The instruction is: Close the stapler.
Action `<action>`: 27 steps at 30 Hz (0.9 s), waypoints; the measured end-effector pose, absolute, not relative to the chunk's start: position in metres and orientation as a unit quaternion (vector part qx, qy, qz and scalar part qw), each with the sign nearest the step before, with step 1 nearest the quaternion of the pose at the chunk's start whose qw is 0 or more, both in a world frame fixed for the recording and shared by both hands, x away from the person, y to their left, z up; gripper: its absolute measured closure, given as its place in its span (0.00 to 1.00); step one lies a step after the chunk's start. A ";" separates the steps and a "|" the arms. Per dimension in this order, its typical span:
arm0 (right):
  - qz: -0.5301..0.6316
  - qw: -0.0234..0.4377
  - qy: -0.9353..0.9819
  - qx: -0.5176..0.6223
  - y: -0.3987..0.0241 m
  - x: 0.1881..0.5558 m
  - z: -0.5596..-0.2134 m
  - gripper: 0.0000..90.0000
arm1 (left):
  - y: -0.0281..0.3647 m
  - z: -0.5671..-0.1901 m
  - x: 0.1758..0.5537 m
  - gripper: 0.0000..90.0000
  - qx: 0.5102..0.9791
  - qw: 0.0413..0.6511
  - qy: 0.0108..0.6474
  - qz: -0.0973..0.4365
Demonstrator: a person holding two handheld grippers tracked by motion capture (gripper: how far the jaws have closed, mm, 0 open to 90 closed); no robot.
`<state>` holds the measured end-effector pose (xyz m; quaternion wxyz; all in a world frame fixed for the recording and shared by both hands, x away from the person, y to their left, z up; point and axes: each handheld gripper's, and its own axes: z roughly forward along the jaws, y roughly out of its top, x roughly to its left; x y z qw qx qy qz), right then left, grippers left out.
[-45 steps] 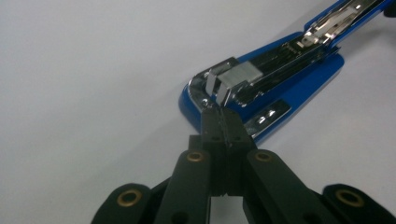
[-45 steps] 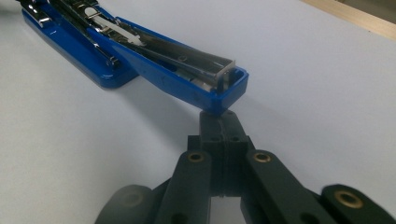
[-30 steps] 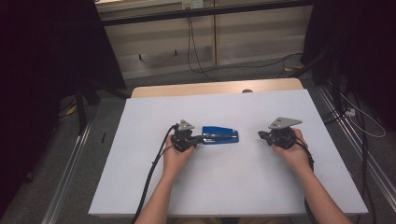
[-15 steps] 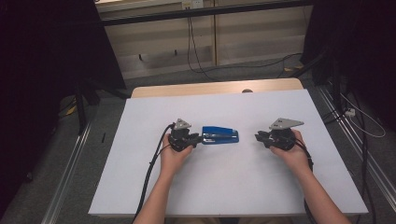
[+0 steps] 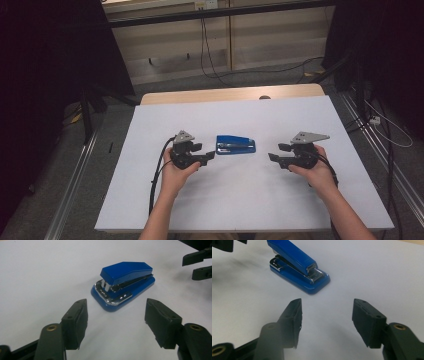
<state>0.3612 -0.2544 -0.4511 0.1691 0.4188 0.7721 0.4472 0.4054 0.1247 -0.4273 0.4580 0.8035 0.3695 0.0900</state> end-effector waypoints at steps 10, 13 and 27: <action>0.455 0.180 0.763 0.422 -0.264 0.336 -0.446 0.31 | 0.146 -0.421 0.391 0.27 0.799 0.460 0.374 0.098; 0.455 0.181 0.763 0.421 -0.265 0.330 -0.447 0.28 | 0.151 -0.420 0.387 0.25 0.800 0.457 0.376 0.099; 0.449 0.179 0.774 0.410 -0.263 0.313 -0.449 0.22 | 0.175 -0.422 0.371 0.20 0.795 0.458 0.382 0.112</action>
